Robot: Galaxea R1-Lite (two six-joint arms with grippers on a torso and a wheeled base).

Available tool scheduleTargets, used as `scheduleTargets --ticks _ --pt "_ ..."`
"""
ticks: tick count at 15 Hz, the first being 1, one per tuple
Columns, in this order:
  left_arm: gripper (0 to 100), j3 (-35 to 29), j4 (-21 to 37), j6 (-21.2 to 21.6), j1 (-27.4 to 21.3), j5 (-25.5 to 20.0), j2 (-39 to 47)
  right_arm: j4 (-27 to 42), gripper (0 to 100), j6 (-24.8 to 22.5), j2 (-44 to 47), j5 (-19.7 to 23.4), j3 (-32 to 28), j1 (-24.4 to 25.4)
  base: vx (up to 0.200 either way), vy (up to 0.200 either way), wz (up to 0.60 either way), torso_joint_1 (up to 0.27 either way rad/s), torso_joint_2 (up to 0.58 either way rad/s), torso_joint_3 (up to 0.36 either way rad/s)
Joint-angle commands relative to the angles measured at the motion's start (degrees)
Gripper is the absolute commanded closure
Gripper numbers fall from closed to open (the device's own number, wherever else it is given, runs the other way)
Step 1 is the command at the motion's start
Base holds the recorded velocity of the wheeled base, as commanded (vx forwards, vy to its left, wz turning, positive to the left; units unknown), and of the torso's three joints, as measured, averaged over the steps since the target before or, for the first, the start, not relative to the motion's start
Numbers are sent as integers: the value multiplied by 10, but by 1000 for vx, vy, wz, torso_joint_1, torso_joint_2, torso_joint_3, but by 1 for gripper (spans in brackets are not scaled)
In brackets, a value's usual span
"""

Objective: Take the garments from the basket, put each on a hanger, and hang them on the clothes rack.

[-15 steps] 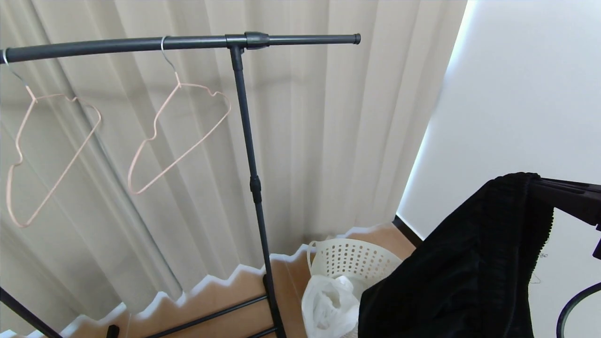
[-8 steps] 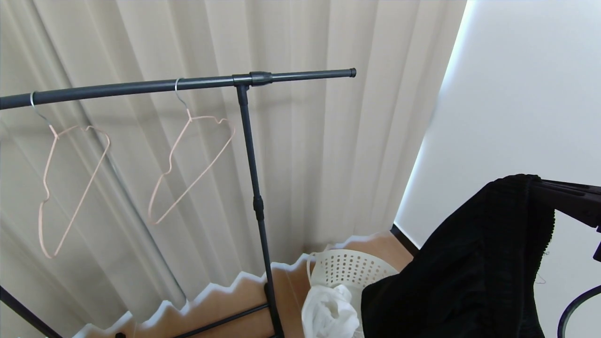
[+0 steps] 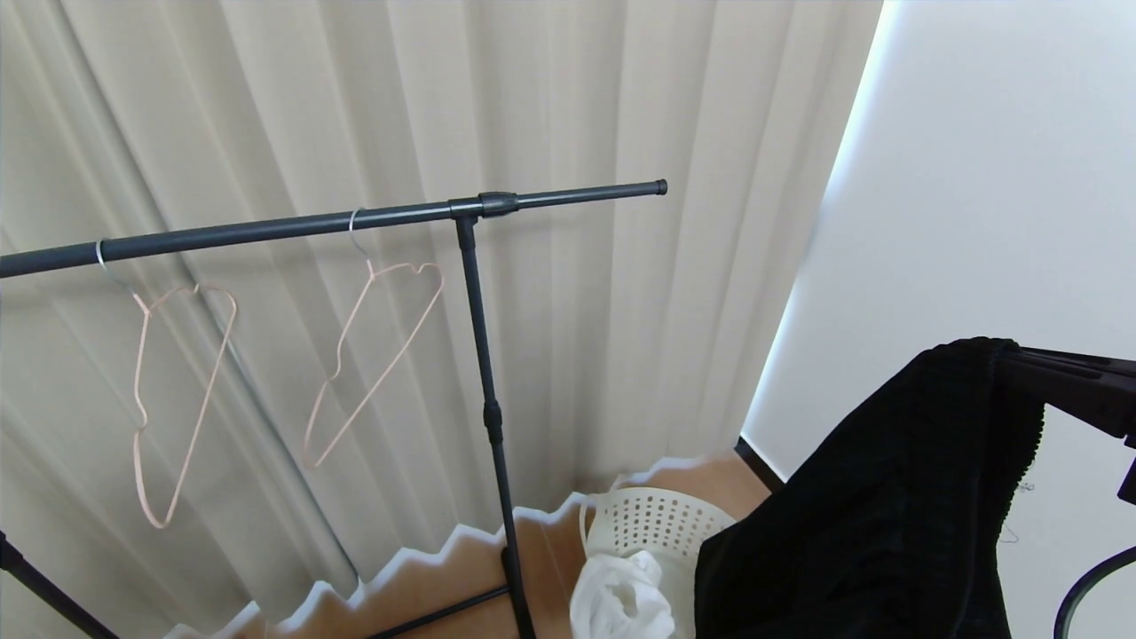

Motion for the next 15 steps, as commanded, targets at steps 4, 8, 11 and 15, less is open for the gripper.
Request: scheduleTargets --ticks 4,8,11,15 --pt "0 1 0 1 0 0 0 -1 100 -24 2 0 8 2 0 0 0 165 -372 -210" --pt "0 0 0 1 0 0 0 -16 100 -37 5 0 20 2 0 0 150 60 -126 -71" --pt "0 1 0 1 0 0 0 -48 100 -37 5 0 35 2 0 0 600 4 -7 1" --pt "0 0 0 0 0 -1 0 -48 100 -38 2 0 38 2 0 0 450 8 3 1"
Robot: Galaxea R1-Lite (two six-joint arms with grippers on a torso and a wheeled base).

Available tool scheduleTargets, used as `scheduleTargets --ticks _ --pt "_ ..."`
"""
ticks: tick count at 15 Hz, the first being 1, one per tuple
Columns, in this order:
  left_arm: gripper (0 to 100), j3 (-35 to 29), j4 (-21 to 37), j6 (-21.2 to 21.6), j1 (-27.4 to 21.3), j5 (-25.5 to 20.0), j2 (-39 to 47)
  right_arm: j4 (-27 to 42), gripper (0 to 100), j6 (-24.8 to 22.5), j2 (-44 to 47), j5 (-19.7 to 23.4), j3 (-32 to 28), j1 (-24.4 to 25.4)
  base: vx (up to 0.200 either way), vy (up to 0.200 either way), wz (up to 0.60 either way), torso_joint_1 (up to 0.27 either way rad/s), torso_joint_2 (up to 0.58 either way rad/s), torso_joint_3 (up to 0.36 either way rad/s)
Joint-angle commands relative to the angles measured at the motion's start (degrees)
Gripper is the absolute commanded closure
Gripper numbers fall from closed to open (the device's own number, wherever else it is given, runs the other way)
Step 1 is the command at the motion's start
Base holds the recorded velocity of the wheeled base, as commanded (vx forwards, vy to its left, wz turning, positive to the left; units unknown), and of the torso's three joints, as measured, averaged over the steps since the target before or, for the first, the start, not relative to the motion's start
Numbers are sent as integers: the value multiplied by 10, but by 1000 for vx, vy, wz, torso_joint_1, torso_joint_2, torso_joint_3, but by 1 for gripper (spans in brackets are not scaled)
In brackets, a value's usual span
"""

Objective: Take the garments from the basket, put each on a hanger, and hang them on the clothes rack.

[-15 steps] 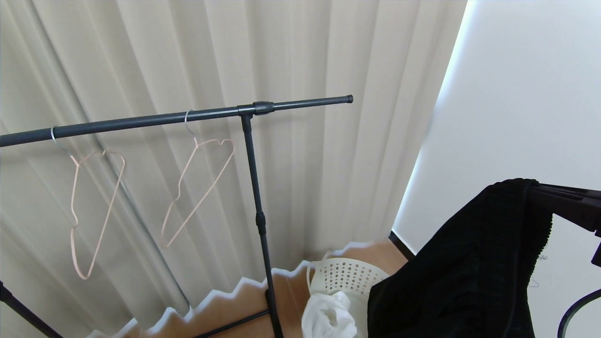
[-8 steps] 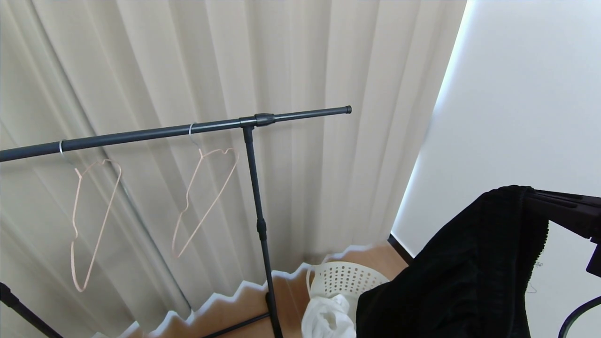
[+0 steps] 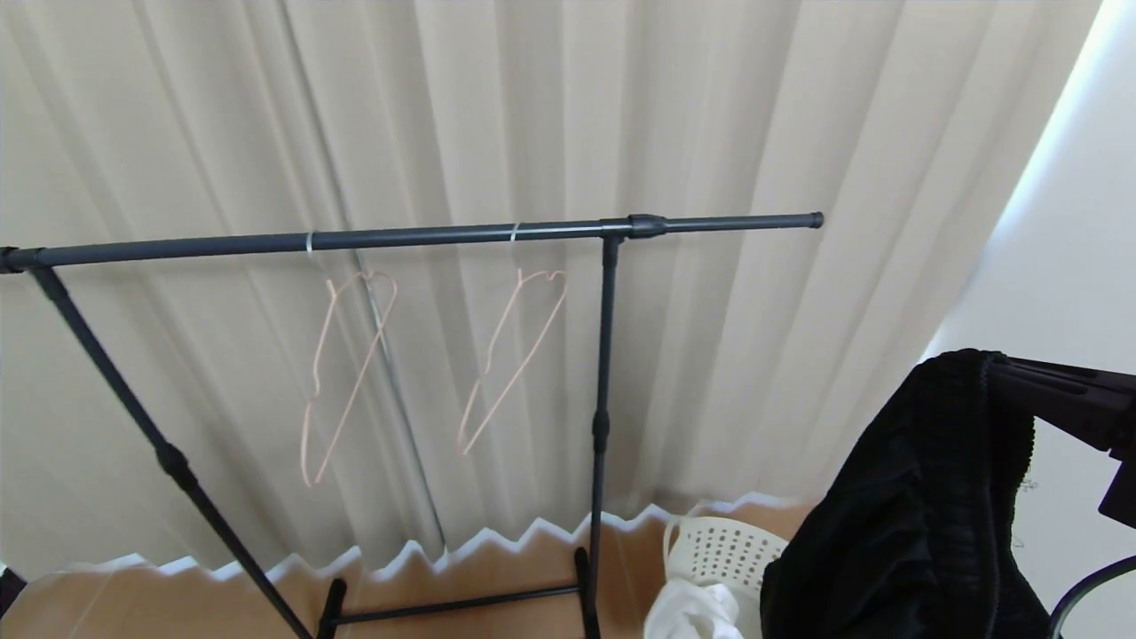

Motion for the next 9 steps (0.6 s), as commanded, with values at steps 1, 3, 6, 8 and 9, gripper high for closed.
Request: scheduleTargets --ticks 1,3,6,8,9 --pt "0 0 0 -1 0 0 0 0 100 0 0 0 1 0 -200 0 0 2 2 -2" --pt "0 0 0 -1 0 0 0 -2 100 0 -3 0 1 0 -200 0 0 7 7 0" --pt "0 0 0 -1 0 0 0 -1 100 0 -4 0 1 0 -133 67 0 1 4 -4" --pt "0 0 0 -1 0 0 0 -1 100 0 -4 0 1 0 0 200 0 -12 -2 2" --pt "0 0 0 -1 0 0 0 -1 100 0 -4 0 2 0 0 200 0 -7 -7 12"
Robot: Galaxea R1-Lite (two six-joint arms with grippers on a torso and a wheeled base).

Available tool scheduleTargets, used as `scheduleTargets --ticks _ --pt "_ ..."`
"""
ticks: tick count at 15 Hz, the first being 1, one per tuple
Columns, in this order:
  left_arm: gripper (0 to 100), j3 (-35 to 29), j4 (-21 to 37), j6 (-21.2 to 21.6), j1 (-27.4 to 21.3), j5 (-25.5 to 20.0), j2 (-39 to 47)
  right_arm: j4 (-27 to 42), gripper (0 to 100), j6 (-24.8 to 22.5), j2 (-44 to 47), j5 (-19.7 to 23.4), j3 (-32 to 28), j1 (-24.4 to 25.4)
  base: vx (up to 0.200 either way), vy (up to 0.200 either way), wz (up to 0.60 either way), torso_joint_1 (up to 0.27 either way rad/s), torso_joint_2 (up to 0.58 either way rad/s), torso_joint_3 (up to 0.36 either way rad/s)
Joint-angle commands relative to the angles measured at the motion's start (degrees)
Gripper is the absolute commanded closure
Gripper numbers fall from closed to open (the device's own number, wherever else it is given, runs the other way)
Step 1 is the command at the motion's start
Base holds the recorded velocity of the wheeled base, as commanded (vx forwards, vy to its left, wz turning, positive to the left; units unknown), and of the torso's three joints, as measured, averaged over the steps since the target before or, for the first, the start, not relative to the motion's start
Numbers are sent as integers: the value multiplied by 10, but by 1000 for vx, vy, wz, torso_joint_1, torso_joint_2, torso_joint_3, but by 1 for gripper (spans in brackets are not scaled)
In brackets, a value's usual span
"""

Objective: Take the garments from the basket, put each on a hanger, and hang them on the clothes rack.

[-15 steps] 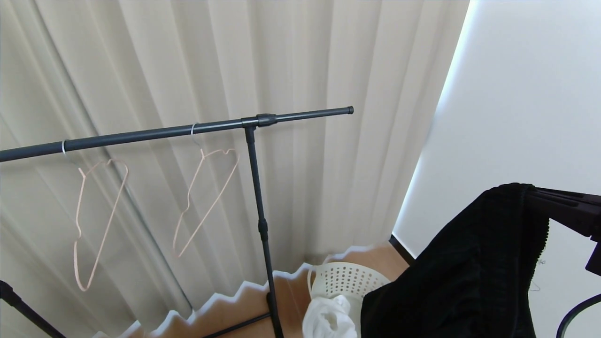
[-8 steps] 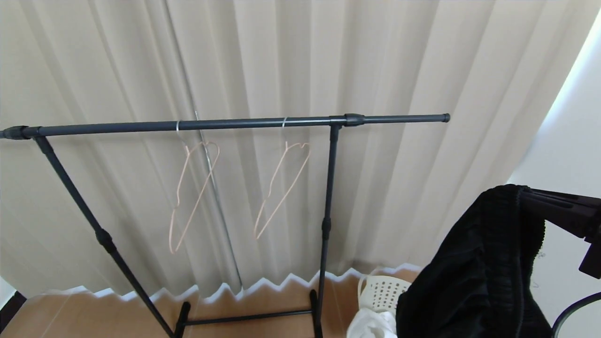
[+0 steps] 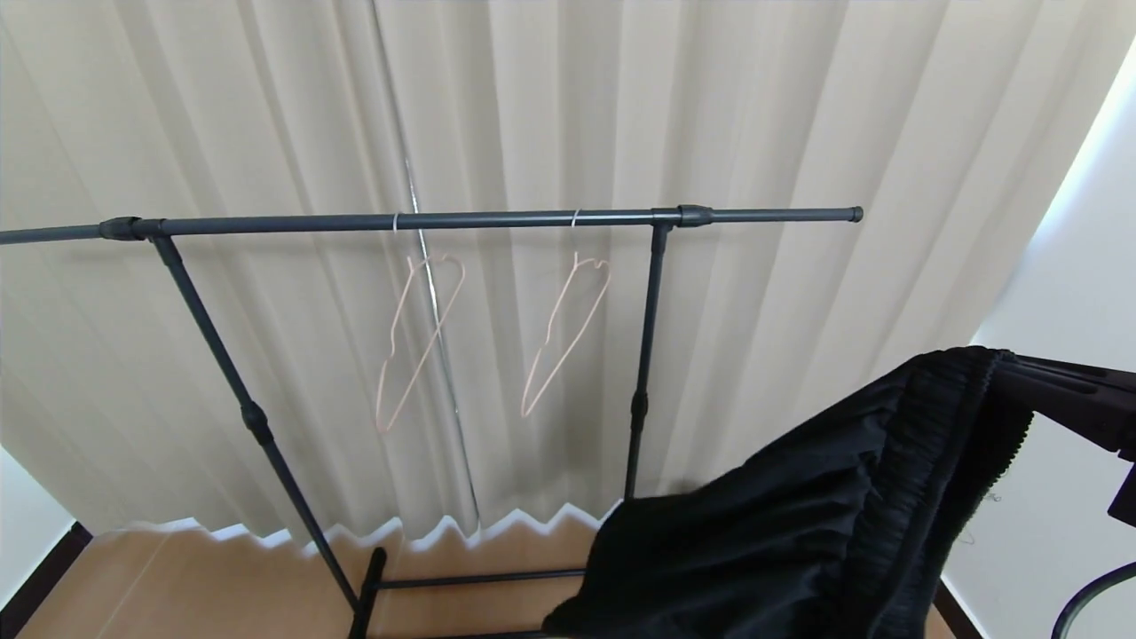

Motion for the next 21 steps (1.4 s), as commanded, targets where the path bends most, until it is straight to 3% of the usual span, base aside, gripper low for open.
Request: scheduleTargets --ticks 1,3,9,12,13,15,16,17,19,21 --pt "0 0 0 0 1 0 0 0 100 0 1 0 3 0 0 200 0 2 -2 2" --pt "0 0 0 0 1 0 0 0 100 -13 1 0 6 0 0 200 0 5 5 0" --pt "0 1 0 4 1 0 0 0 100 -28 6 0 16 1 0 0 200 1 1 2" --pt "0 -3 4 54 -9 -2 29 1 100 -32 4 -2 13 5 0 0 0 0 0 0" --pt "0 -22 3 79 -22 -2 93 8 100 -34 18 -22 -2 23 0 0 0 0 0 0" --pt "0 -84 2 57 -34 -2 218 25 100 -27 84 -120 -48 80 0 0 0 0 0 0" --pt "0 -138 -4 9 -48 -5 339 33 100 17 149 -214 -86 130 0 0 0 0 0 0" --pt "0 -196 -14 -43 -89 -20 443 33 100 89 220 -282 -128 172 0 0 0 0 0 0" --pt "0 -265 -16 -92 -158 -16 566 31 100 118 287 -328 -183 185 0 0 0 0 0 0" --pt "0 -311 -16 -125 -224 -15 623 32 100 136 313 -328 -217 185 0 0 0 0 0 0"
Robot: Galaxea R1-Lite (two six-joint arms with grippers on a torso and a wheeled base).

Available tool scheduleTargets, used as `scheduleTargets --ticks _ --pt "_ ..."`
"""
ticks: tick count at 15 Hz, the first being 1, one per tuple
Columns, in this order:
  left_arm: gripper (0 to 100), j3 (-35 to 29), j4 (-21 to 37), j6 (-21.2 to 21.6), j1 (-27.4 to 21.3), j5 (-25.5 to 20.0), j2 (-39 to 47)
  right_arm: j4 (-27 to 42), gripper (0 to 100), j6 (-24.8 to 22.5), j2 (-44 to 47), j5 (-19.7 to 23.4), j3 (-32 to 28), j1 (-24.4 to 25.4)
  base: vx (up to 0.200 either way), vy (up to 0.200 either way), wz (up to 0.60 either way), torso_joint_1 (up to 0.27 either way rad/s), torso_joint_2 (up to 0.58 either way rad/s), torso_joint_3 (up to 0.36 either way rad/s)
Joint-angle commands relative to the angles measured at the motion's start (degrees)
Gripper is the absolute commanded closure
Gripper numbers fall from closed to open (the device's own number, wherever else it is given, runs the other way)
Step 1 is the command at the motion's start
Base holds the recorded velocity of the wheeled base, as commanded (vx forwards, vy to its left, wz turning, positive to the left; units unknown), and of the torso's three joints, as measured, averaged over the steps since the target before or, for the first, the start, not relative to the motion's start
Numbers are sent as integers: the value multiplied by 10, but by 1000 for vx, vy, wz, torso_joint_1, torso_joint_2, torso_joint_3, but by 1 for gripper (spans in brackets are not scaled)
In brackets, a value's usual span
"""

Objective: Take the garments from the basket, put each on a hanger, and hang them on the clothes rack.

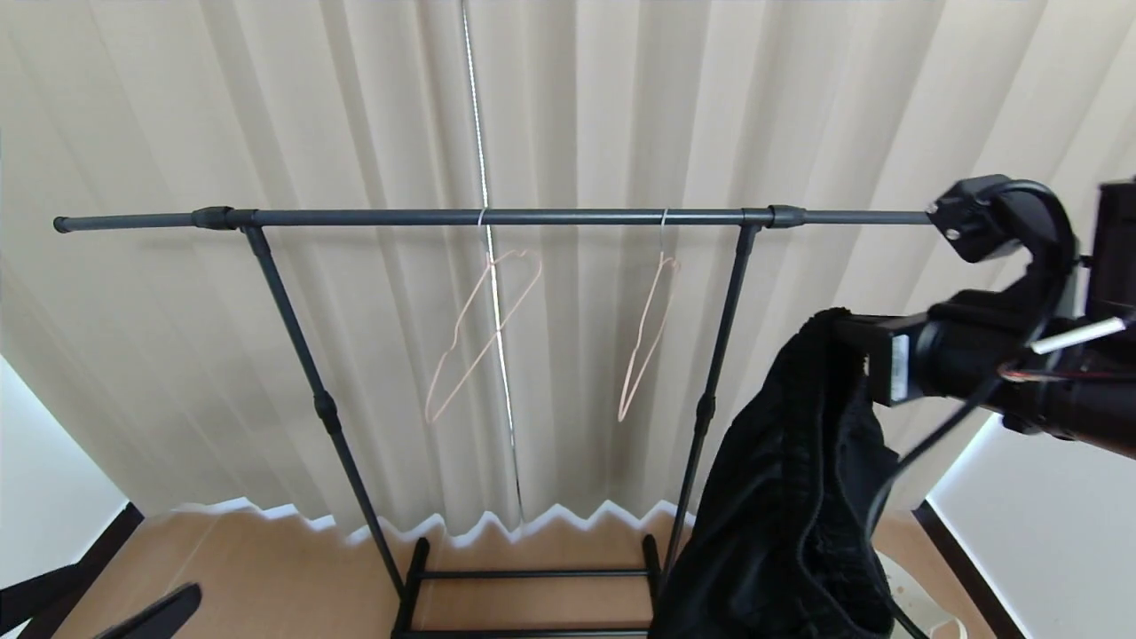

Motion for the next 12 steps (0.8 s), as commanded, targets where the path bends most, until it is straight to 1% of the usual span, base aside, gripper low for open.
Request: scheduleTargets --ticks 1,3,4,5,6,8,9,11,12 --pt "0 -137 -6 -83 -151 -3 246 -1 100 35 104 -17 -66 23 0 0 0 0 0 0" --pt "0 -162 -10 -96 -197 -3 302 3 100 64 121 -18 -99 36 0 0 0 0 0 0" --pt "0 -167 -14 -99 -208 -3 316 3 100 71 125 -18 -104 41 0 0 0 0 0 0" --pt "0 -178 -34 -109 -236 -2 359 -1 100 77 140 -19 -107 49 0 0 0 0 0 0" --pt "0 -182 -49 -113 -253 3 386 -2 100 78 148 -23 -108 57 0 0 0 0 0 0" --pt "0 -189 -89 -122 -277 25 447 -4 100 93 175 -39 -124 76 0 0 0 0 0 0" --pt "0 -197 -110 -131 -289 45 480 -4 100 101 192 -48 -141 83 0 0 0 0 0 0" --pt "0 -228 -144 -159 -308 83 538 -4 100 113 208 -56 -168 101 0 0 0 0 0 0" --pt "0 -228 -144 -159 -308 83 538 -4 100 113 208 -56 -168 101 0 0 0 0 0 0"
